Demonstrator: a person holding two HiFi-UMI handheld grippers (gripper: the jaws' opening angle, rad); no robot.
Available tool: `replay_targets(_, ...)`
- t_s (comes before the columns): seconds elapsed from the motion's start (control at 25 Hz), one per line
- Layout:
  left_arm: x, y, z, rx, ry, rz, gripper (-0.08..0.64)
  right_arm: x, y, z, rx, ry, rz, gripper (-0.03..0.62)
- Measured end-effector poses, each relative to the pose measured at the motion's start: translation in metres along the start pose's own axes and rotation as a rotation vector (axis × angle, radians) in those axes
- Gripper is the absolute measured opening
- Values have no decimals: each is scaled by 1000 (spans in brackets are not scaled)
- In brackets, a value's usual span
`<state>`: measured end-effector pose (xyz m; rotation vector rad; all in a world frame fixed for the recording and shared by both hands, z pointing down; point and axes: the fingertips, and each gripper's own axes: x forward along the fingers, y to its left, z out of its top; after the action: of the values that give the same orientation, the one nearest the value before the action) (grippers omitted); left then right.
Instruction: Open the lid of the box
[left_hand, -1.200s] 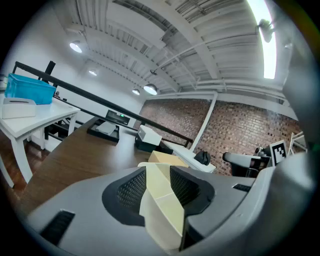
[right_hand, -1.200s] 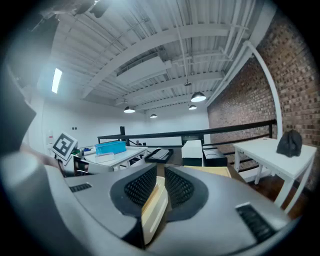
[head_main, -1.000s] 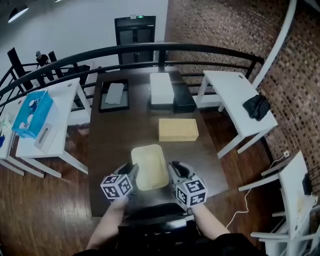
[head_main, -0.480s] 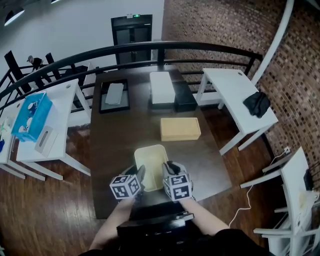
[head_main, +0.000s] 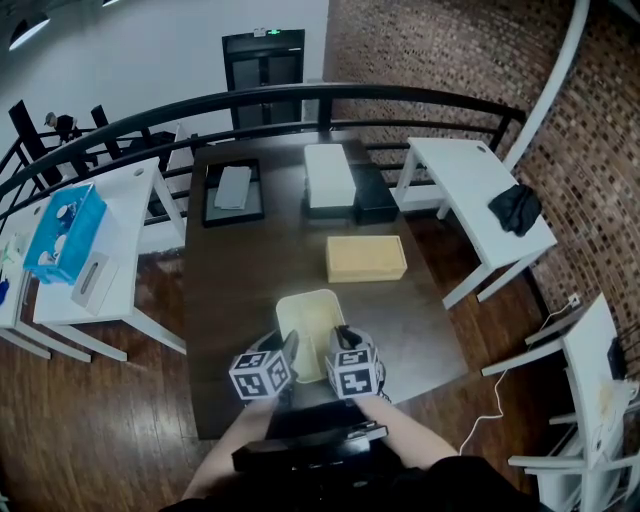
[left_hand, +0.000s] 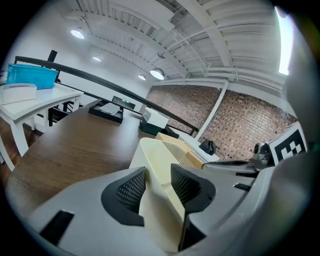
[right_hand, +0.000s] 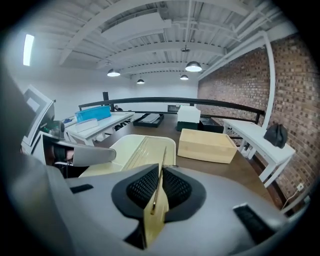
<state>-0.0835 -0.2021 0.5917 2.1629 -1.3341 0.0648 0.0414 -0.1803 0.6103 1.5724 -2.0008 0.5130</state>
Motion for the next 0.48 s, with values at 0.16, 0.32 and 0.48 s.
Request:
replay_targets(0.16,0,-2,0,10,10,2,149,-3,-1,2,22,-9,-3,25)
replay_targets(0.32,2,-4,0,30,16,16,149,-14,1,21,6,-75,-3,18)
replay_targets(0.48,1,-2,1,23,17,24,149,-28,-11,50,-6,-150,-15,18)
